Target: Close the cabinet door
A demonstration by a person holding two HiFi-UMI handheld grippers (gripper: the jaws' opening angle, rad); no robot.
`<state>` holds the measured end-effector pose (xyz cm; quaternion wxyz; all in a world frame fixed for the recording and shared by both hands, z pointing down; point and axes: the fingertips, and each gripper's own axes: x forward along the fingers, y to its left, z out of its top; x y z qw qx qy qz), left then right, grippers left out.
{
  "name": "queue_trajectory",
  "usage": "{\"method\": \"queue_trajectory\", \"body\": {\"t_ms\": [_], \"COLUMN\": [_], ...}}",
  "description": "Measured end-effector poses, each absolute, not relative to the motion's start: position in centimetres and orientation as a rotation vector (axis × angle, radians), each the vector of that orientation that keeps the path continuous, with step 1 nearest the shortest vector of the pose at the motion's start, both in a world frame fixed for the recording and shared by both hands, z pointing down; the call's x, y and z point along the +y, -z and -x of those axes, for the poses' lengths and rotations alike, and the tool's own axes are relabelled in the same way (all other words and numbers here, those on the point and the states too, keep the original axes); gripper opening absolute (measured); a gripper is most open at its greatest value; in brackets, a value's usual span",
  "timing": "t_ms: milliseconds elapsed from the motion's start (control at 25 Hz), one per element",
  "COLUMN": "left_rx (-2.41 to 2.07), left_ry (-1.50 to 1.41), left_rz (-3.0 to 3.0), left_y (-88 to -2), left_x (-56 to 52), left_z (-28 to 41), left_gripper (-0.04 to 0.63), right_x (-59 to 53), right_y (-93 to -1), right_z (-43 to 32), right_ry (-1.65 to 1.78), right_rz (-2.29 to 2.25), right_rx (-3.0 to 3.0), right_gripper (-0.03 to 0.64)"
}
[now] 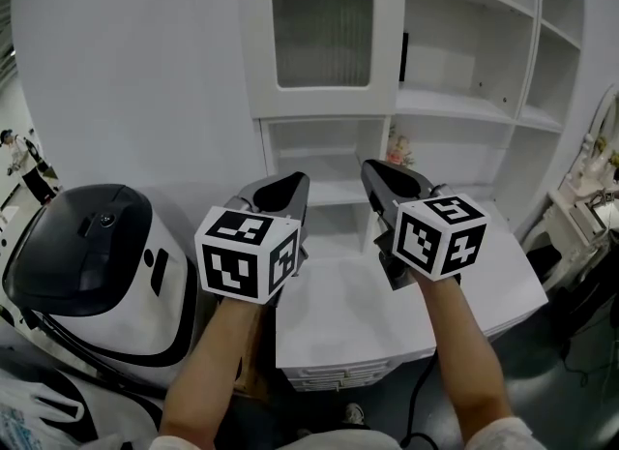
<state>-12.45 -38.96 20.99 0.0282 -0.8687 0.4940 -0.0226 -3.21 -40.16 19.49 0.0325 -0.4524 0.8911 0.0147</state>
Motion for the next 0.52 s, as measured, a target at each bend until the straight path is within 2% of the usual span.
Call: {"method": "queue_trajectory", "body": {"t_ms": [520], "left_rx": [1.512], "left_ry": [0.081], "left_rz": [2.68], "left_y": [-21.03], "left_x": [-38.13], "left_z": [12.54], "left_gripper": [-0.002], "right_x": [-39.1], "right_y": [-19.32], "right_z": [3.24], "right_ry": [-0.065], "right_rz": [1.395], "right_rx": [2.745], "right_gripper": [0.002]}}
